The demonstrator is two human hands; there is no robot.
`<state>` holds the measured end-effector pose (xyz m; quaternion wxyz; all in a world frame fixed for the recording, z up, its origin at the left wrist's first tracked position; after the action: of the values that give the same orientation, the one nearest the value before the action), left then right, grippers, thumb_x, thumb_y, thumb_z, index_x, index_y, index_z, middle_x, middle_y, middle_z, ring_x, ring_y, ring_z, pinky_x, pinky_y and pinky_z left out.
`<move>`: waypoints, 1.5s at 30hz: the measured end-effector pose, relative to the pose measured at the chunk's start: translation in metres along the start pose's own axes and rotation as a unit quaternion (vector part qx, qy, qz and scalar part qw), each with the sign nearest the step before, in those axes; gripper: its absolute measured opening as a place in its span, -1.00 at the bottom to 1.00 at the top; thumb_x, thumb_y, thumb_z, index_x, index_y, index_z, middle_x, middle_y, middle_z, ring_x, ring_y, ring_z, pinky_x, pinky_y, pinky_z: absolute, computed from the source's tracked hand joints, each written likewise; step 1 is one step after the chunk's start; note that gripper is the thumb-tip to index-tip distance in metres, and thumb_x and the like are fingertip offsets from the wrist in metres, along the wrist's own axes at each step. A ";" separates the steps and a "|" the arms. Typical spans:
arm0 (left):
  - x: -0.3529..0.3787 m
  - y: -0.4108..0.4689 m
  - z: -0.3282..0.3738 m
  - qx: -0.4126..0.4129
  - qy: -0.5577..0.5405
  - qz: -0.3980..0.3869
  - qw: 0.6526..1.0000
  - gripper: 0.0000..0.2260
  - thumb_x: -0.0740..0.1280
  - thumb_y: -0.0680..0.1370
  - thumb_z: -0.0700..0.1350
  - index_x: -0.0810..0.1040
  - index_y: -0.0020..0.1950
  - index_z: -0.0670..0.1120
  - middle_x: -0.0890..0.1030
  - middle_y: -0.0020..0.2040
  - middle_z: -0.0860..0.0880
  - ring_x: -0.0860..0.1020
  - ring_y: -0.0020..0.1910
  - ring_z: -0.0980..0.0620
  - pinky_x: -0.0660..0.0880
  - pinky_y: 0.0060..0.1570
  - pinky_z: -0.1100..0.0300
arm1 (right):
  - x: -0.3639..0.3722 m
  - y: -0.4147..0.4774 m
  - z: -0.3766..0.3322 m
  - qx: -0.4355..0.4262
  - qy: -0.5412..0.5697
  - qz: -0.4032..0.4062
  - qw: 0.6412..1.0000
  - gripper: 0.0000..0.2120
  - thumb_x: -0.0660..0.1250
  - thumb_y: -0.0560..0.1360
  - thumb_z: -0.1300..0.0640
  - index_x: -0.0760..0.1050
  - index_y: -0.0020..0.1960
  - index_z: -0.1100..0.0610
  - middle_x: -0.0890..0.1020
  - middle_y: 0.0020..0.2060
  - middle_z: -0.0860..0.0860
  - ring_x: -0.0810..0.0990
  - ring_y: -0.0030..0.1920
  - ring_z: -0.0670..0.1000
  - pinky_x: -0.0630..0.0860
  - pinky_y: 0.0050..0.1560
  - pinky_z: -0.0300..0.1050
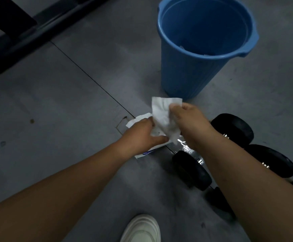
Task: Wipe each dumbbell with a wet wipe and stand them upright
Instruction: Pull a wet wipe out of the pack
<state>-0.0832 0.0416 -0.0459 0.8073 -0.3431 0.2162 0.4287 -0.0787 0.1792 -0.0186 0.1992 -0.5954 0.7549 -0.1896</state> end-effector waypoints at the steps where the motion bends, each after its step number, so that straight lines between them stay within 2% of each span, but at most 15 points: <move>1: 0.004 -0.001 -0.005 0.017 0.047 0.005 0.999 -0.51 0.44 0.44 0.17 0.50 0.30 0.00 0.55 0.21 0.05 0.52 0.16 0.09 0.48 0.11 0.16 | -0.006 0.001 0.001 0.002 0.007 0.033 0.999 -0.75 0.22 0.55 0.10 0.55 -0.24 0.14 0.61 -0.34 0.07 0.57 -0.31 0.04 0.56 -0.25 -0.01; 5: 0.031 -0.014 -0.013 0.093 0.241 -0.001 0.966 -0.71 0.26 0.60 -0.05 0.52 0.30 -0.06 0.39 0.25 -0.03 0.42 0.17 -0.04 0.49 -0.07 0.07 | -0.018 0.002 0.011 0.029 0.017 0.061 0.998 -0.76 0.24 0.52 0.05 0.55 -0.26 0.09 0.62 -0.31 0.06 0.61 -0.24 0.10 0.60 -0.14 0.08; 8: 0.030 -0.013 -0.009 0.128 0.240 -0.025 0.962 -0.74 0.17 0.55 -0.12 0.56 0.17 -0.09 0.50 0.16 -0.05 0.49 0.12 -0.10 0.52 -0.09 0.02 | -0.016 0.001 0.015 0.040 0.016 0.041 0.998 -0.87 0.32 0.48 0.10 0.61 -0.16 0.10 0.67 -0.25 0.08 0.66 -0.16 0.14 0.61 -0.09 0.09; 10: 0.005 -0.011 -0.002 0.106 0.130 0.063 0.984 -0.71 0.15 0.49 -0.08 0.58 0.10 -0.06 0.58 0.09 -0.02 0.54 0.09 -0.07 0.51 0.02 0.02 | -0.011 -0.001 0.014 0.041 0.040 0.014 0.998 -0.90 0.37 0.47 0.16 0.62 -0.05 0.15 0.70 -0.17 0.13 0.68 -0.11 0.16 0.62 -0.07 0.10; 12: -0.022 -0.013 -0.004 0.000 -0.131 0.146 0.981 -0.73 0.22 0.54 0.04 0.57 0.16 0.00 0.63 0.10 0.04 0.57 0.12 0.01 0.49 0.16 0.06 | -0.006 -0.003 0.012 0.052 0.062 -0.011 0.997 -0.86 0.40 0.47 0.17 0.61 0.01 0.19 0.70 -0.13 0.17 0.68 -0.09 0.20 0.62 -0.05 0.16; 14: -0.009 -0.016 0.003 -0.134 -0.459 0.012 0.878 -0.63 0.27 0.57 0.17 0.56 0.23 -0.05 0.67 0.11 -0.05 0.62 0.14 -0.05 0.52 0.23 -0.03 | 0.000 -0.005 0.009 0.052 0.054 -0.035 0.997 -0.86 0.39 0.48 0.17 0.61 0.00 0.21 0.70 -0.12 0.18 0.68 -0.07 0.21 0.59 0.01 0.20; 16: -0.003 -0.017 0.007 -0.163 -0.535 -0.048 0.827 -0.59 0.32 0.58 0.06 0.53 0.28 -0.21 0.66 0.14 -0.20 0.61 0.18 -0.19 0.52 0.24 -0.09 | 0.005 -0.007 0.006 0.045 0.029 -0.046 0.997 -0.88 0.34 0.52 0.18 0.61 -0.02 0.21 0.69 -0.12 0.20 0.68 -0.08 0.18 0.59 0.04 0.20; 20: -0.012 -0.016 0.001 -0.145 -0.562 0.016 0.814 -0.73 0.32 0.60 -0.13 0.53 0.24 -0.25 0.66 0.12 -0.23 0.62 0.15 -0.21 0.56 0.18 -0.09 | 0.002 -0.011 -0.001 0.043 0.077 -0.016 0.996 -0.80 0.15 0.61 0.23 0.55 -0.01 0.19 0.68 -0.12 0.18 0.67 -0.17 0.08 0.64 -0.13 0.04; 24: -0.021 -0.017 0.014 -0.091 -0.531 0.055 0.840 -0.78 0.32 0.60 -0.05 0.55 0.15 -0.16 0.68 0.06 -0.19 0.66 0.05 -0.16 0.59 0.09 -0.07 | 0.017 -0.024 0.003 0.117 0.162 -0.105 0.974 -0.76 0.29 0.56 0.07 0.53 0.16 0.18 0.69 -0.02 0.12 0.68 -0.04 0.06 0.61 -0.03 -0.02; 28: -0.031 -0.018 0.020 -0.094 -0.561 0.092 0.817 -0.71 0.25 0.63 0.07 0.53 0.14 -0.14 0.68 0.04 -0.17 0.65 0.01 -0.15 0.60 -0.01 -0.07 | 0.019 -0.027 0.013 0.155 0.168 -0.080 0.970 -0.77 0.34 0.49 0.33 0.52 0.15 0.27 0.65 0.00 0.19 0.63 -0.15 0.04 0.58 -0.19 -0.19; 30: -0.037 -0.019 0.019 -0.092 -0.532 0.117 0.834 -0.60 0.29 0.57 0.20 0.51 0.12 -0.13 0.65 0.06 -0.13 0.61 0.06 -0.17 0.53 0.11 -0.25 | 0.009 -0.027 0.013 0.156 0.216 -0.034 0.963 -0.81 0.25 0.52 0.39 0.52 0.11 0.31 0.67 -0.07 0.18 0.66 -0.23 0.01 0.60 -0.30 -0.20; 33: -0.041 -0.023 0.024 -0.077 -0.506 0.143 0.847 -0.53 0.30 0.52 0.25 0.47 0.11 -0.15 0.59 0.04 -0.25 0.57 0.03 -0.31 0.38 0.14 -0.50 | 0.007 -0.033 0.017 0.171 0.371 -0.037 0.912 -0.72 0.13 0.53 0.36 0.49 0.18 0.29 0.67 0.01 0.18 0.68 -0.04 0.11 0.63 -0.17 -0.03; 37: -0.046 -0.027 0.038 -0.030 -0.437 0.170 0.883 -0.61 0.30 0.57 0.17 0.47 -0.06 -0.19 0.56 -0.17 -0.22 0.55 -0.19 -0.18 0.54 -0.10 -0.28 | 0.023 -0.055 0.012 0.199 0.379 -0.120 0.896 -0.64 0.29 0.54 0.10 0.48 0.25 0.28 0.65 0.04 0.18 0.66 -0.01 0.11 0.63 -0.20 -0.06; 40: -0.043 -0.029 0.042 -0.025 -0.424 0.199 0.883 -0.65 0.32 0.59 0.09 0.50 -0.12 -0.20 0.55 -0.26 -0.12 0.52 -0.26 -0.04 0.53 -0.26 0.00 | 0.008 -0.053 0.005 0.150 0.429 -0.071 0.888 -0.68 0.31 0.52 0.25 0.49 0.24 0.32 0.63 0.09 0.22 0.63 0.09 0.14 0.60 0.06 0.05; 45: -0.014 -0.019 0.064 -0.059 -0.393 0.213 0.893 -0.69 0.28 0.61 0.10 0.51 -0.16 -0.12 0.41 -0.34 -0.05 0.39 -0.35 0.04 0.40 -0.47 0.23 | -0.047 -0.060 0.000 0.104 0.507 0.014 0.856 -0.74 0.27 0.55 0.19 0.50 0.22 0.23 0.66 0.05 0.14 0.65 0.05 0.09 0.58 0.09 0.01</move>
<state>-0.0711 0.0732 0.0135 0.6941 -0.1390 -0.0763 0.7022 -0.0190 0.2117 0.0160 -0.1474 -0.3822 0.7352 -0.5401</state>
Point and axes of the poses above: each hand's wrist, its own y-axis towards the middle knuckle, its own x-axis out of the palm, z = x × y, the point moved 6 cm from there along y, towards the middle knuckle
